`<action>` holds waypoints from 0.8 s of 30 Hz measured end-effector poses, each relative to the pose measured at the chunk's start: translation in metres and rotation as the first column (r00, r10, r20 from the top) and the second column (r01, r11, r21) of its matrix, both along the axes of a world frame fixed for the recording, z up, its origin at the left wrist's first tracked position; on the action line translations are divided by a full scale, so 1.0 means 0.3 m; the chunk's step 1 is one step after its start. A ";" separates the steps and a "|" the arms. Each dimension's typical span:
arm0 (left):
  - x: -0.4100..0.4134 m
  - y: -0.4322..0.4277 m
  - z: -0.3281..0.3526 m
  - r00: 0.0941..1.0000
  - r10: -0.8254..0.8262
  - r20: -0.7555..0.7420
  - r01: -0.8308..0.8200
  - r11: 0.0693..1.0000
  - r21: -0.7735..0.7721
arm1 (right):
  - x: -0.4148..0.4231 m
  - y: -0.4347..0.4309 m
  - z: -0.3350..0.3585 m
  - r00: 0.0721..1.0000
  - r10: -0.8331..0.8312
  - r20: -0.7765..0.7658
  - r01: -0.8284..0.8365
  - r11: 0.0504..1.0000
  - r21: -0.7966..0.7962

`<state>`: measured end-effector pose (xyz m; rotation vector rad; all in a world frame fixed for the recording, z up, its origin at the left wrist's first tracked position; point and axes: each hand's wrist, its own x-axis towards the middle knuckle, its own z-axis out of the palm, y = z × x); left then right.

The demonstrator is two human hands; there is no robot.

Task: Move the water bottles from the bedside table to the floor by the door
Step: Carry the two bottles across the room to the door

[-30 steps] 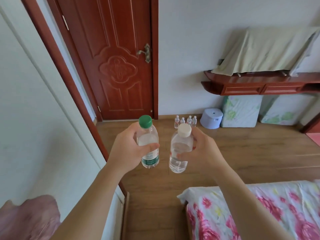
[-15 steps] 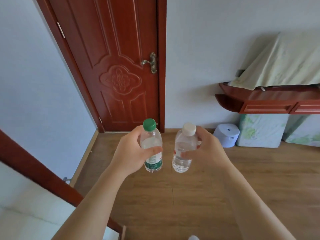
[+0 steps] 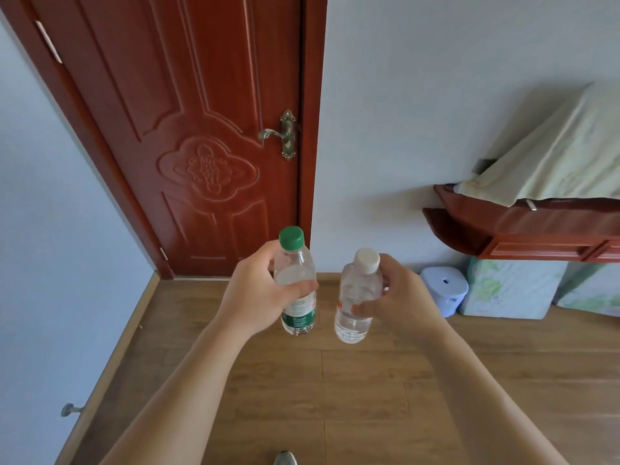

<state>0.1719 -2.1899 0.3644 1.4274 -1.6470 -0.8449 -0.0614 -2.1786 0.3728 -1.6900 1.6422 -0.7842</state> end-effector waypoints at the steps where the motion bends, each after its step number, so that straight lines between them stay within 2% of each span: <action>1: -0.001 -0.070 0.000 1.000 -0.011 -0.001 0.011 1.000 0.006 | 0.003 -0.060 0.002 1.000 -0.009 -0.008 0.009 1.000 0.005; 8: -0.057 -0.491 -0.002 0.995 -0.096 0.035 0.095 0.995 0.022 | -0.051 -0.408 0.006 0.997 -0.074 0.003 0.074 0.997 0.036; 13: -0.139 -0.732 -0.044 0.993 -0.099 0.063 0.097 0.995 0.039 | -0.137 -0.634 -0.034 0.997 -0.070 0.019 0.068 0.995 0.067; 24: -0.399 -1.178 -0.163 0.995 0.050 0.089 -0.065 0.981 0.183 | -0.393 -1.209 -0.192 0.993 0.081 0.087 -0.095 0.981 0.167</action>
